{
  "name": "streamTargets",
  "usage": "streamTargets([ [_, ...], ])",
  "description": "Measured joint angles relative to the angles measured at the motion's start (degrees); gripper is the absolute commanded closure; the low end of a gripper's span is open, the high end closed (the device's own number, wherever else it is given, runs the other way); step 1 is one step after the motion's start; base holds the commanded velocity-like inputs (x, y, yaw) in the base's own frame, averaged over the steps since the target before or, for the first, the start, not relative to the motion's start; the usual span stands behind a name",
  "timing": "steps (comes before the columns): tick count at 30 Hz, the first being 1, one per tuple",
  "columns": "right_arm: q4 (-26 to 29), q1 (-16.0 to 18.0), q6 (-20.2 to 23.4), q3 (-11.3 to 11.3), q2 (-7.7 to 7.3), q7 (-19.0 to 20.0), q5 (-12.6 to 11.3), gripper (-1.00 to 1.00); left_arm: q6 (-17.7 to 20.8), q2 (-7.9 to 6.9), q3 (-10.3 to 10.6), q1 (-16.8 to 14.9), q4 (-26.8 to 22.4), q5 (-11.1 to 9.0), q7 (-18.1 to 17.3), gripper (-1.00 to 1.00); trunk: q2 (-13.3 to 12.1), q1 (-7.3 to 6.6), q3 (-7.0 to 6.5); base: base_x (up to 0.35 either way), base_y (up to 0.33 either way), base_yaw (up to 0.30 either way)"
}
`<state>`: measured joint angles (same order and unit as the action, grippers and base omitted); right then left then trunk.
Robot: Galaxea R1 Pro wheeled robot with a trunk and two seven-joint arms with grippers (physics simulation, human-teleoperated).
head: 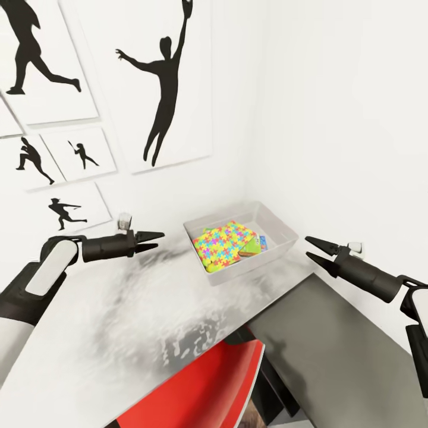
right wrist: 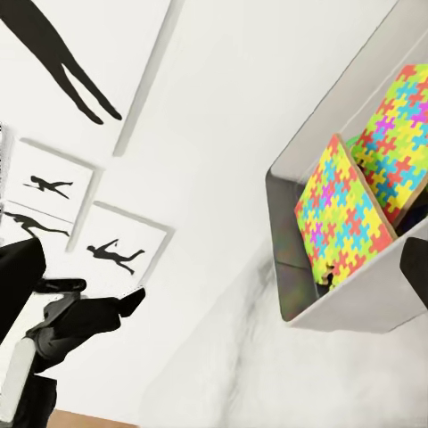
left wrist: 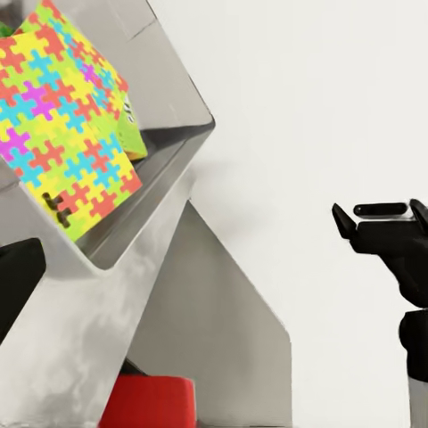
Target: Put all the toys in the child's room - the three board games (two on the bed and one on the table), the two jigsaw puzzles on the table, and the tennis ball on the table - inside the toy box on the table in the child's room.
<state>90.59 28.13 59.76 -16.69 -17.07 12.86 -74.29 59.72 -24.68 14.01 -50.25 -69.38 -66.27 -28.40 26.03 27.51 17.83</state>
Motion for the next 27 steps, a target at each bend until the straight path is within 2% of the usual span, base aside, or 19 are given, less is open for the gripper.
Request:
streamTargets([
  [6,0.0,-0.3,0.0,0.1,0.09,0.0,0.1,-1.0,0.0,-0.77,-0.1,1.9,0.0,0.0,0.0,-1.0,0.0,0.0,-0.56,0.0,0.0,0.0],
  [10,0.0,-2.3,0.0,0.0,0.15,-0.1,0.5,-1.0,0.0,-2.16,-0.2,3.8,0.0,0.1,0.0,-1.0,0.0,0.0,-0.93,0.0,0.0,0.0],
  [11,0.0,-3.7,0.0,-0.1,0.15,0.0,0.7,-1.0,0.0,-3.07,-0.2,4.9,0.0,0.1,-0.1,-1.0,0.0,0.0,-1.02,0.0,0.0,0.0],
  [16,0.0,-7.1,0.0,-0.2,0.21,0.0,0.8,-1.0,0.0,-5.15,-0.3,7.9,0.0,0.1,-0.3,-1.0,0.0,0.0,-1.49,0.0,0.0,0.0],
  [18,0.0,-9.3,0.0,-0.2,0.25,0.0,0.8,-1.0,-0.1,-6.17,-0.4,10.1,0.0,0.2,-1.1,-1.0,0.0,0.0,-1.67,0.0,0.0,0.0],
  [24,0.0,-15.9,0.0,-0.4,0.39,0.1,1.0,-1.0,-1.0,-7.43,-0.8,14.7,0.4,0.5,-4.1,-1.0,0.0,0.0,-2.23,-0.013,0.0,0.0],
  [25,0.0,-17.8,-0.2,-0.5,0.44,0.1,1.1,-1.0,-1.2,-7.69,-1.6,15.6,0.4,0.5,-5.0,-1.0,0.0,0.0,-2.32,-0.079,0.005,0.0],
  [27,0.0,-19.4,-0.3,-0.6,0.51,0.1,1.0,-1.0,-1.2,-7.89,-2.8,16.2,0.5,0.6,-5.7,-1.0,0.0,0.01,-2.52,-0.113,0.021,0.0],
])
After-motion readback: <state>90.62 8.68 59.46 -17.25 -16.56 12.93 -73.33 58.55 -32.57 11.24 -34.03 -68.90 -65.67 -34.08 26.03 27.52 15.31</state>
